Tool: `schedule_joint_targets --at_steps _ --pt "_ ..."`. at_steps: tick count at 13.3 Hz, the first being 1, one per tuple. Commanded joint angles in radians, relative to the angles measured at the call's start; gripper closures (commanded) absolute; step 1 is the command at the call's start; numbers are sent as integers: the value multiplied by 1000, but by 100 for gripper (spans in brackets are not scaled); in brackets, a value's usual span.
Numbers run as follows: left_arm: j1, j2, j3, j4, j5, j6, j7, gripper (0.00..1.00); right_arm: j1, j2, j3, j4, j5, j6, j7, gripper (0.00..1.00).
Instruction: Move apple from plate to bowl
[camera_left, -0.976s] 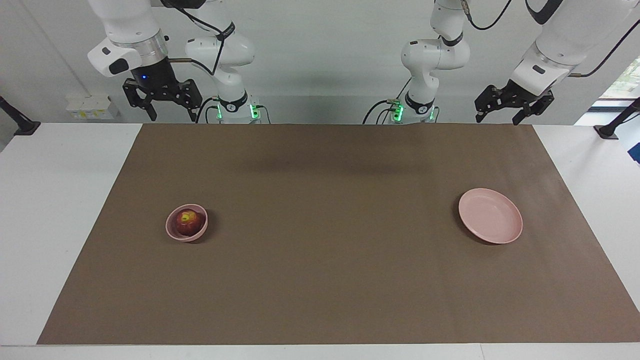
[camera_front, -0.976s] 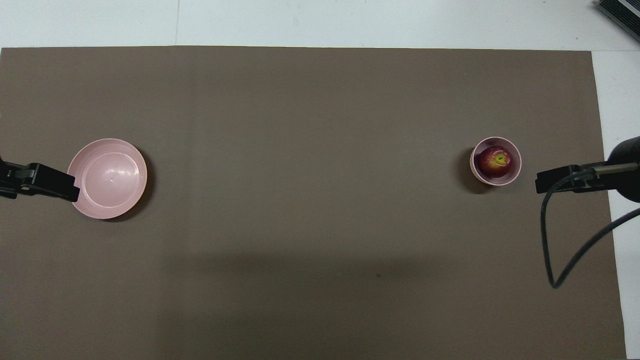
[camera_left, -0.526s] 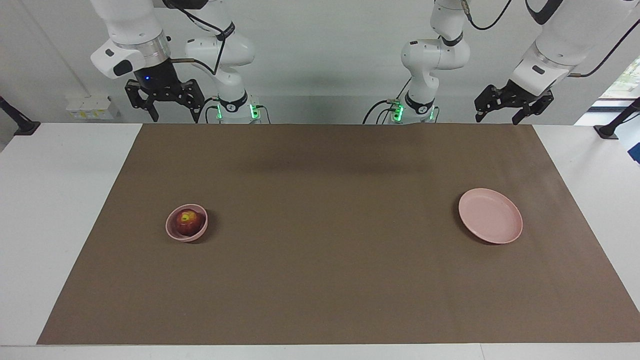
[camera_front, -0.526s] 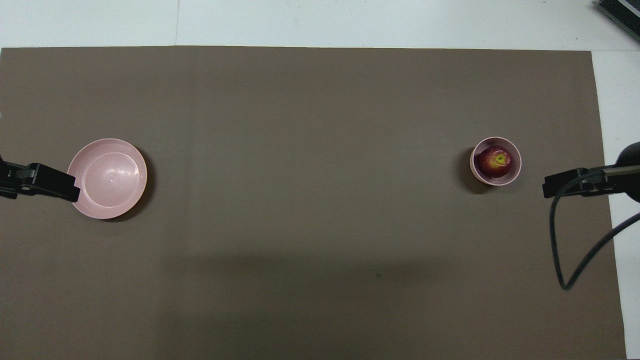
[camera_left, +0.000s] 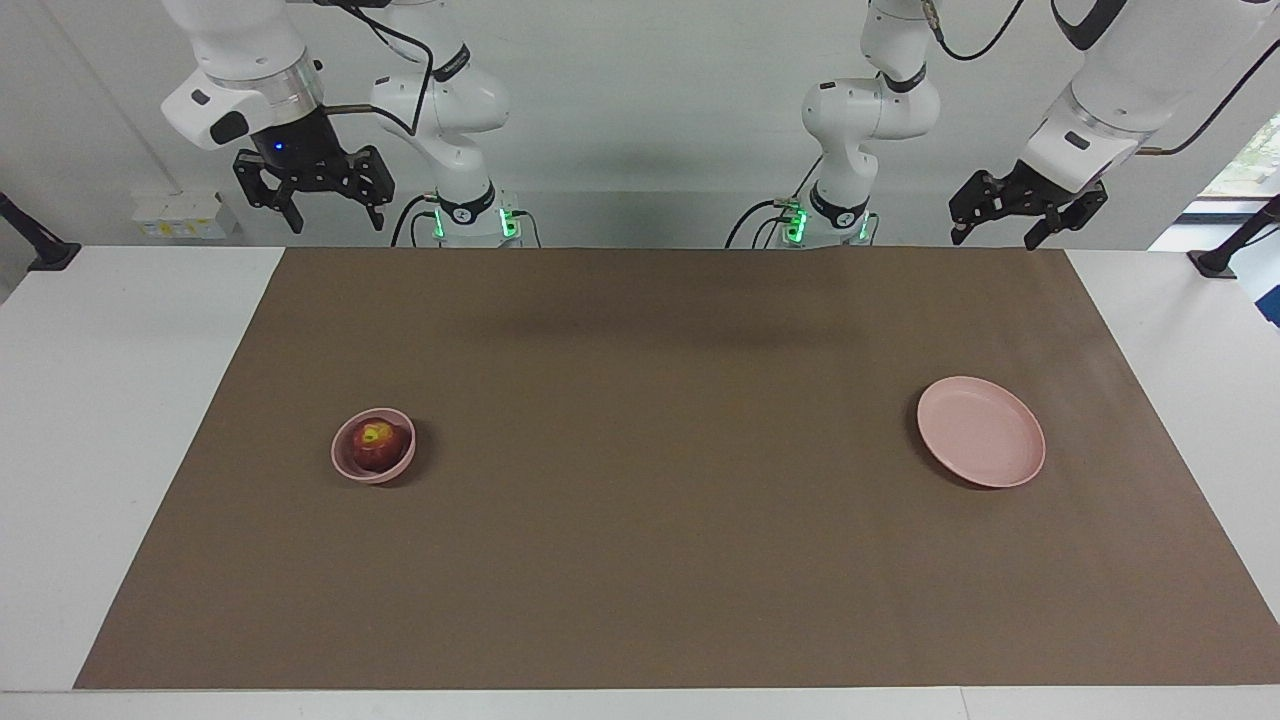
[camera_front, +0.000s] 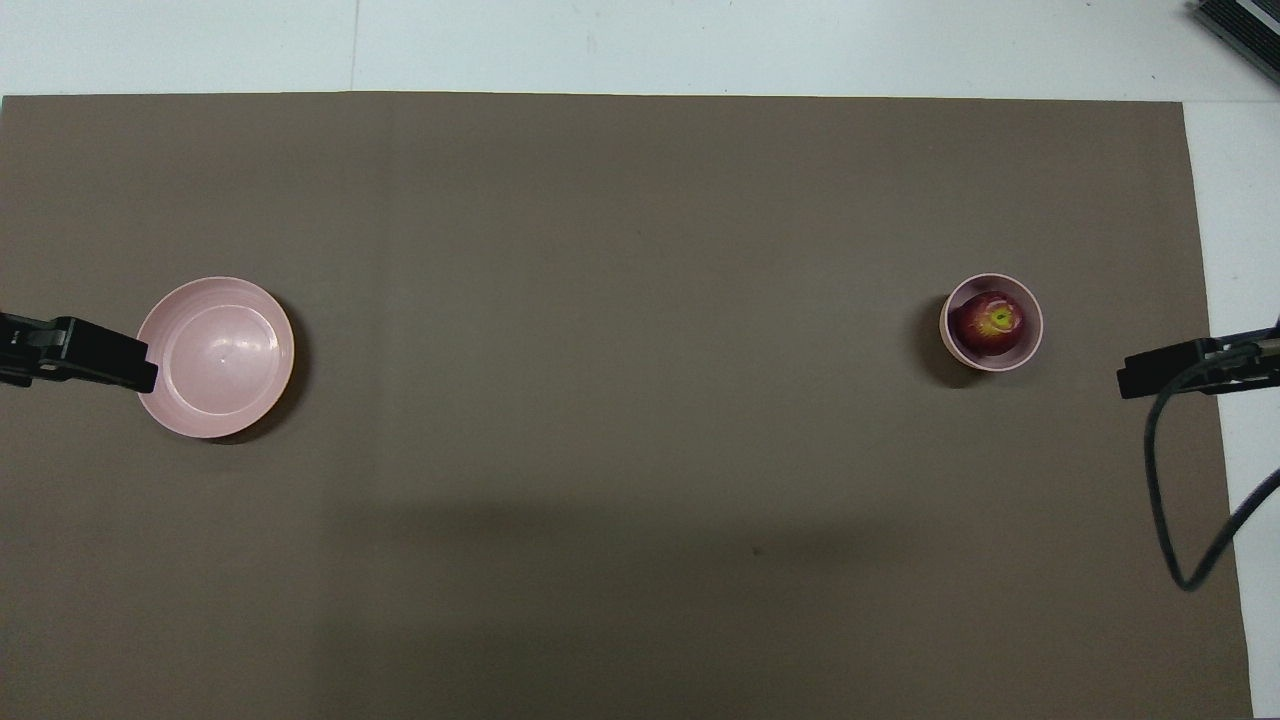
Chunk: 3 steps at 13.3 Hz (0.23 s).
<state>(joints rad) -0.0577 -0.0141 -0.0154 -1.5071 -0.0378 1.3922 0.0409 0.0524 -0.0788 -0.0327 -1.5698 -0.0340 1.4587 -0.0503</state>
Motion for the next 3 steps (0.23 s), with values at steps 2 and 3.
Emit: schedule_joint_targets --at_steps 2,3 --pt "2 11 3 25 6 8 16 0 -11 5 5 -3 2 19 -29 0" --pt "4 10 3 25 7 8 16 0 -11 5 5 -3 3 14 -25 0"
